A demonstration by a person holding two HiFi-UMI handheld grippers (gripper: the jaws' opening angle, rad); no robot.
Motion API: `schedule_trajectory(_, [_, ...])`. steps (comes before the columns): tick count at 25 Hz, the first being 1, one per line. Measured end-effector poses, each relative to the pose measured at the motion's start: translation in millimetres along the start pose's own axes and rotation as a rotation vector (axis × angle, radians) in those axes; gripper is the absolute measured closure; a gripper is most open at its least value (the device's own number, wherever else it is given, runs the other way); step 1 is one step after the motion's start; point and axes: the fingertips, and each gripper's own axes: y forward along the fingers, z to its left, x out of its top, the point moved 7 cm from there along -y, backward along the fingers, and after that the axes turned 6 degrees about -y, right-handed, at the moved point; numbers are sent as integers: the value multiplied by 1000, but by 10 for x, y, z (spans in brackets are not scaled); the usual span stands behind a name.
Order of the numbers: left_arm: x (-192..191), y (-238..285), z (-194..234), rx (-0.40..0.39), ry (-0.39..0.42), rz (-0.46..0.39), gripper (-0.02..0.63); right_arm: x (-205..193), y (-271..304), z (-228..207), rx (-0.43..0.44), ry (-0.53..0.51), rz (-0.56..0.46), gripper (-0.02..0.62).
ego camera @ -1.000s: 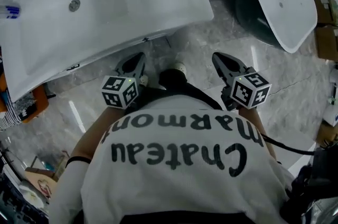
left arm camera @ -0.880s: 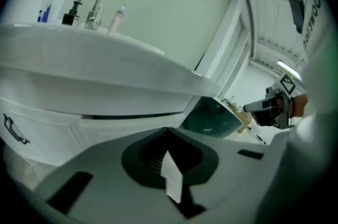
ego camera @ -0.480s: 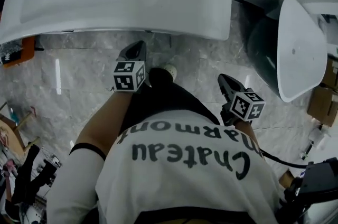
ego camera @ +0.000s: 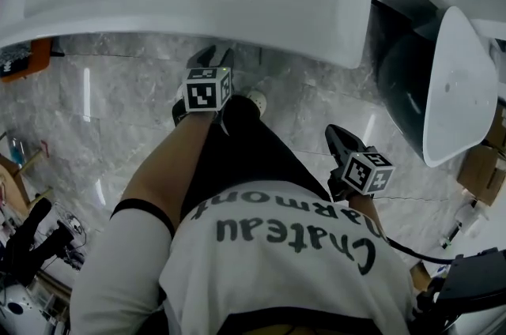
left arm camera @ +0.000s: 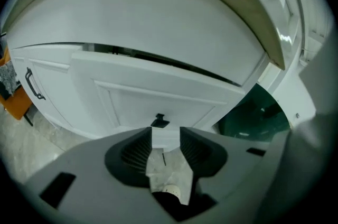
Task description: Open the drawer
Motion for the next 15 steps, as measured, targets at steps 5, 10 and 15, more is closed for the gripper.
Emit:
schedule_trajectory(5, [77,269,38,50,52,43,454,-105,-81,-78,-26,25,12,583])
schedule_trajectory(10, [140,394,65,91,83,37,454,-143,-176,-182,-58,45,6,583])
schedule_trajectory(15, [167,462,34,101,63,63,454,-114,-152,-193,-49,36,0,583])
